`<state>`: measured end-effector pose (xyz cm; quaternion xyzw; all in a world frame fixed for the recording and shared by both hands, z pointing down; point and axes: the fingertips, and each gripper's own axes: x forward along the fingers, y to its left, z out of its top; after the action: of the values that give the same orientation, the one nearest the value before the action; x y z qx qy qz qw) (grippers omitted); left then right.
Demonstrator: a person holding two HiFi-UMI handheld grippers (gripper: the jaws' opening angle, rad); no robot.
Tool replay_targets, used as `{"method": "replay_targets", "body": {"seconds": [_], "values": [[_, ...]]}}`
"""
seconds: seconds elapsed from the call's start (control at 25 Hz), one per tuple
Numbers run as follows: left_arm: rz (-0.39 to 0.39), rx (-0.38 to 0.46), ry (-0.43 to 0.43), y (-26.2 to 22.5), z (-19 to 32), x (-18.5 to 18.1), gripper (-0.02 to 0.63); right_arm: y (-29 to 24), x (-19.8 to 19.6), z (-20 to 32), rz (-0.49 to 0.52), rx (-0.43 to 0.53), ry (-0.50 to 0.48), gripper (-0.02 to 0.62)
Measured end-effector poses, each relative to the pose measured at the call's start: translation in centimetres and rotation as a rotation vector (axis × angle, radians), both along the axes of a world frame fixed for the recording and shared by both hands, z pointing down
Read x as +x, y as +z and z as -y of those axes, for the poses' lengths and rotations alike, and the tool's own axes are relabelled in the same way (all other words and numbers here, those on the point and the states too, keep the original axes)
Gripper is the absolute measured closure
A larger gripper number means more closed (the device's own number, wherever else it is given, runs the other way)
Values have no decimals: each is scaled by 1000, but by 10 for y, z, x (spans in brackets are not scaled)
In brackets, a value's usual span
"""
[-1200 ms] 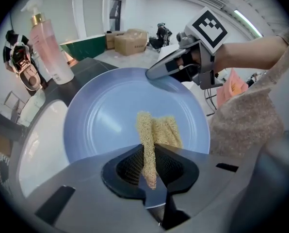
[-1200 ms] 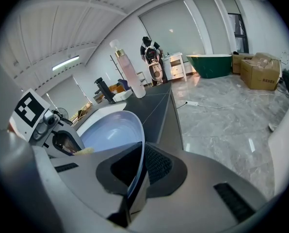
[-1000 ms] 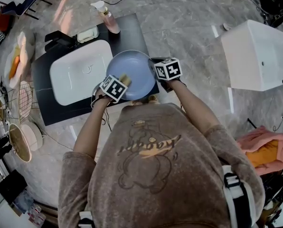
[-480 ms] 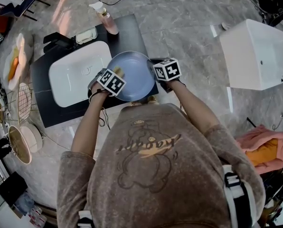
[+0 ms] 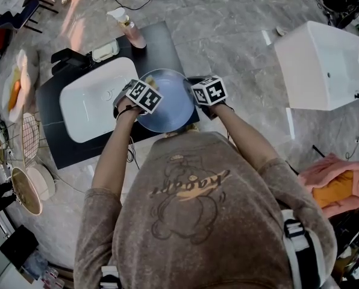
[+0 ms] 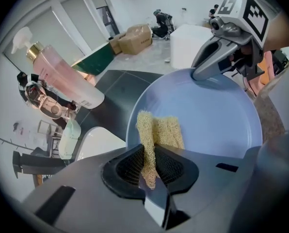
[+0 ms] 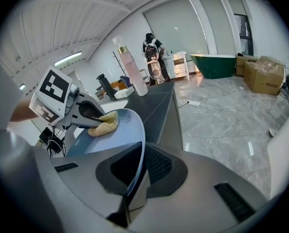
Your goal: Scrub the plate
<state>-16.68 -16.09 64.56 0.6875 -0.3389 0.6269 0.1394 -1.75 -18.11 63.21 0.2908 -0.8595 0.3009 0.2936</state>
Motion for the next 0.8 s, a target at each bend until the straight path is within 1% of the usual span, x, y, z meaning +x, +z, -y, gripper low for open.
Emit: {"method": "replay_targets", "body": {"seconds": [0.28,0.52,0.68,0.8], "values": [[-80,0,-2,-2,17,27,541,0,0,0,7,3,4,575],[-220,-27,-15,-5,14,62,541,0,0,0,15,1,21,575],[-280,-49,28,-5,0,80,541,0,1,1,15,3,28,575],[-339,-88,51,-5,-16,93,541,-1,0,1,20,4,30,575]]}}
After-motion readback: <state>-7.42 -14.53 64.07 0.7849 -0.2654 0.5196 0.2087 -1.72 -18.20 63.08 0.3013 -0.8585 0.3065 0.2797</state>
